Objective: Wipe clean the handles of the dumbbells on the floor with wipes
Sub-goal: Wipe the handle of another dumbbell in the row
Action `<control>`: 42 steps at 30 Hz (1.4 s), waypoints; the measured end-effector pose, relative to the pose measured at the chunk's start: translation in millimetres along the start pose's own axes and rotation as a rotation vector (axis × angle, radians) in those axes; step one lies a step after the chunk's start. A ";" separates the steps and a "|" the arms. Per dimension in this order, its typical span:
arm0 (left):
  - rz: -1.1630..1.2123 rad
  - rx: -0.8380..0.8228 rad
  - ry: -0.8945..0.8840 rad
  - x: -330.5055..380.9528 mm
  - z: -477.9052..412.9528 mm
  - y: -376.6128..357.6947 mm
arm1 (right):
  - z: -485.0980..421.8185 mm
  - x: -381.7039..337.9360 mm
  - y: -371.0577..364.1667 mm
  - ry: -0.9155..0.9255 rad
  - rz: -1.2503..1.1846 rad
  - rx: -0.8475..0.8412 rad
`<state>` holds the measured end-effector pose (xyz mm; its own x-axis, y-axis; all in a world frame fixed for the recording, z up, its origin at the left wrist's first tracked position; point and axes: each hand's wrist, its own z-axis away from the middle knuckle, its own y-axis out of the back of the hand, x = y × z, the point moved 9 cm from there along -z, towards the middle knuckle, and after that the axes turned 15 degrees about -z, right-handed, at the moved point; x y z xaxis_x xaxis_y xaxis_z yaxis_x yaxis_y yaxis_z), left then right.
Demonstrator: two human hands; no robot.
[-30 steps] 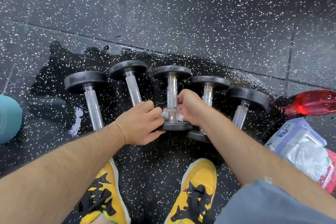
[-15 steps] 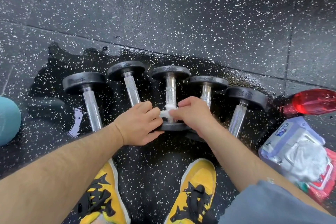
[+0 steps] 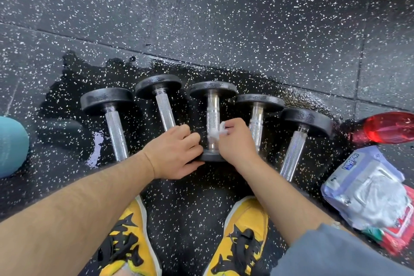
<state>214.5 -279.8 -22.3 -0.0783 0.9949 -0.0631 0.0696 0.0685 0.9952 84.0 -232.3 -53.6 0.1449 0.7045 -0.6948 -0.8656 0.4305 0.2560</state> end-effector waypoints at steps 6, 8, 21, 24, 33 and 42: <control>-0.024 -0.005 0.003 -0.1 -1.4 0.1 | -24.0 14.4 -10.4 -0.224 -0.226 -0.050; -0.038 -0.009 -0.003 0.7 -1.2 -0.3 | -27.8 15.9 -12.1 -0.284 -0.234 -0.062; -0.066 0.001 -0.010 2.4 -0.5 0.2 | -33.5 32.9 -21.5 -0.555 -0.662 -0.064; -0.065 -0.004 -0.008 1.9 -0.2 -0.6 | -29.5 29.8 -11.9 -0.515 -0.624 -0.071; -0.063 -0.006 -0.006 1.6 -1.0 -0.8 | -6.8 -3.2 3.2 -0.124 -0.029 -0.118; -0.044 -0.003 0.005 0.7 0.2 0.8 | -8.2 -19.7 -5.7 0.042 0.226 -0.051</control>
<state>214.6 -279.0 -21.5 -0.0860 0.9906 -0.1063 0.0631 0.1119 0.9917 82.2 -253.3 -46.8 -0.0740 0.7553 -0.6512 -0.8971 0.2349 0.3743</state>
